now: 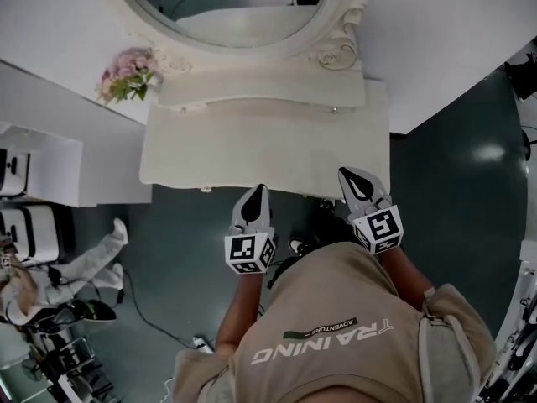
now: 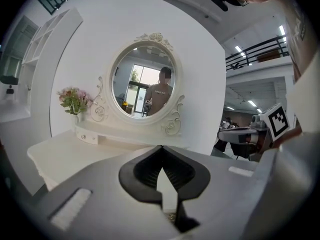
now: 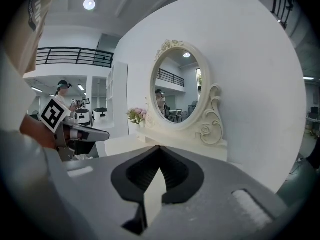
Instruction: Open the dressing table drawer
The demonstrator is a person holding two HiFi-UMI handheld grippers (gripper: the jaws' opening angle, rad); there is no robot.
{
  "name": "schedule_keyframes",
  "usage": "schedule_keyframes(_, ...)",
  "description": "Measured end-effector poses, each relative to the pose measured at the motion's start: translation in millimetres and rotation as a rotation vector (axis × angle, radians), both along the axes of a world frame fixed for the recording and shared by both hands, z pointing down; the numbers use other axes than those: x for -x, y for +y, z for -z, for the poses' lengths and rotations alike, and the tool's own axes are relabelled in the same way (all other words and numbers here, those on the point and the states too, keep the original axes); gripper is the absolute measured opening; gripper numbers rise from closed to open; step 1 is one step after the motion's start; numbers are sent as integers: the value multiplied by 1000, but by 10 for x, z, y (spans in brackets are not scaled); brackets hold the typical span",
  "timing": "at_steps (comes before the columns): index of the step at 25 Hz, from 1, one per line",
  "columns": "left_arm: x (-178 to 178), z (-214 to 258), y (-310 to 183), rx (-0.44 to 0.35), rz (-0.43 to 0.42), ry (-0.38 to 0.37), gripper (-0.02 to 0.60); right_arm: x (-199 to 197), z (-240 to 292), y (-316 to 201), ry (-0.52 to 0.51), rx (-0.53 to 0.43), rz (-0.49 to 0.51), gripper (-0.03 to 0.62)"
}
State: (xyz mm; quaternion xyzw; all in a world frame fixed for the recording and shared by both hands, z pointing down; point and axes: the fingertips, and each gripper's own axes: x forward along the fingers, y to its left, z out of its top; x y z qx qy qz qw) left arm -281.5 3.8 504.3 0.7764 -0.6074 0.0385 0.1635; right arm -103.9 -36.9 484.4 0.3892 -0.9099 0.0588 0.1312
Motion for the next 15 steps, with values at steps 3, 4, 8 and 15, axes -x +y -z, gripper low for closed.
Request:
schedule_keyframes(3, -46, 62, -292, 1, -5, -18, 15, -41, 30, -366, -11, -18, 2, 3)
schedule_keyframes(4, -64, 81, -383, 3, -13, -27, 15, -51, 48, -484, -19, -22, -5, 3)
schedule_keyframes(8, -229, 103, -756, 11, -62, -50, 15, -164, 60, -872, -41, -37, -40, 3)
schedule_keyframes(15, -653, -52, -1456, 34, -141, -77, 15, -503, -37, -1367, -62, -35, -94, 3)
